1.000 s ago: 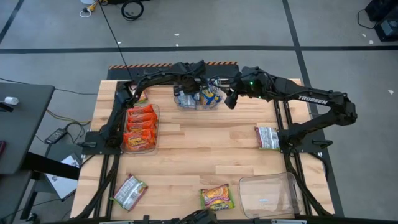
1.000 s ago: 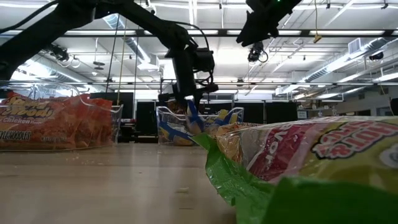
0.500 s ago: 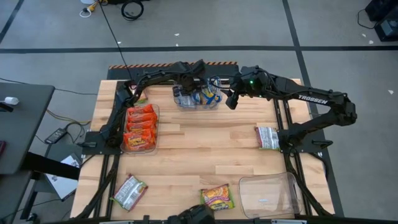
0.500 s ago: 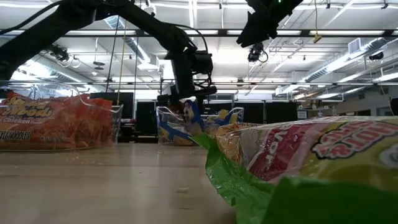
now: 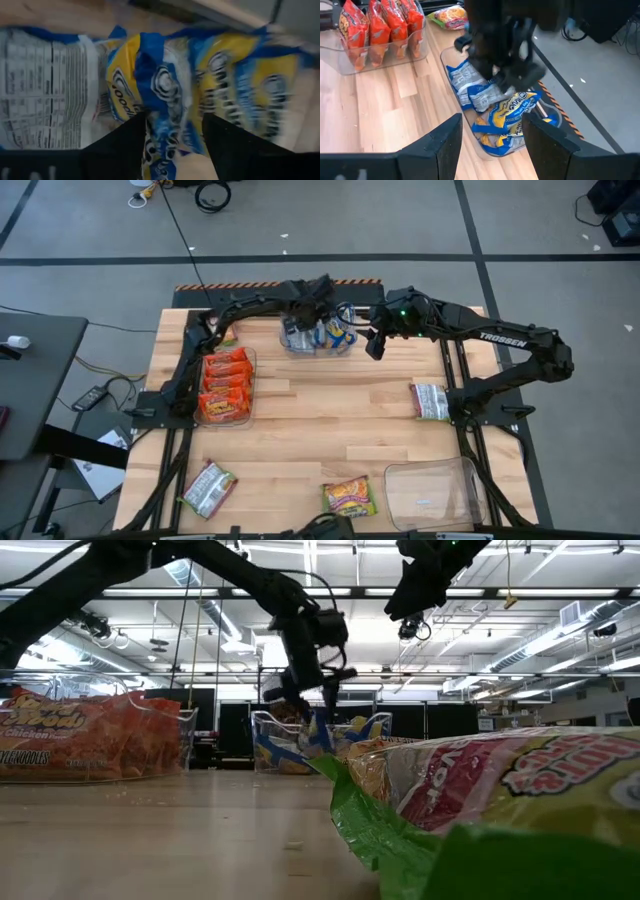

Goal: Sort Maruchan noodles
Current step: Put the blue noodles into the middle transparent bin, then adjust the blue noodle pack in the middle transparent bin, then put the green noodles into the right transparent bin

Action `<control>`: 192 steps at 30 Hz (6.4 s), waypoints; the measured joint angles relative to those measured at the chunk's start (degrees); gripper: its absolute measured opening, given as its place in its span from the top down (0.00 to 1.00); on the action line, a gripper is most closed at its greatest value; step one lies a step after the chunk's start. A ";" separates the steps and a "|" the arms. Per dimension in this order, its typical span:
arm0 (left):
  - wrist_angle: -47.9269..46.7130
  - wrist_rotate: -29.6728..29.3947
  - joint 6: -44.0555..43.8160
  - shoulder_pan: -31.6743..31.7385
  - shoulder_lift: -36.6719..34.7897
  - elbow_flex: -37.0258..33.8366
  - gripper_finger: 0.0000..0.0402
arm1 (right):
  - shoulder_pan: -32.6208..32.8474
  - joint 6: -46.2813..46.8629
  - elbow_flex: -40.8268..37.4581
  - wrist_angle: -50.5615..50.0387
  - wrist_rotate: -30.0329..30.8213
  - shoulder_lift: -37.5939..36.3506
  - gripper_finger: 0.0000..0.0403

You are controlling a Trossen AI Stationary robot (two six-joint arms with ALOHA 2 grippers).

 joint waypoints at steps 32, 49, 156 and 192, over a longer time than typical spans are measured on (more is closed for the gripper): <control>-11.48 4.21 13.37 -0.14 4.63 3.29 0.88 | -0.04 4.34 -0.02 4.25 -0.13 0.17 0.48; -33.15 -6.86 18.05 2.07 0.43 7.87 0.57 | -0.04 4.54 -0.02 3.69 0.86 0.17 0.48; -24.99 -30.77 61.16 -20.16 -32.02 -1.88 0.68 | 19.36 85.33 -22.56 -35.87 -5.36 15.05 0.56; -16.34 -43.43 25.30 -41.99 -35.52 -1.92 0.71 | 52.82 96.59 -15.87 -14.99 3.44 -15.08 0.99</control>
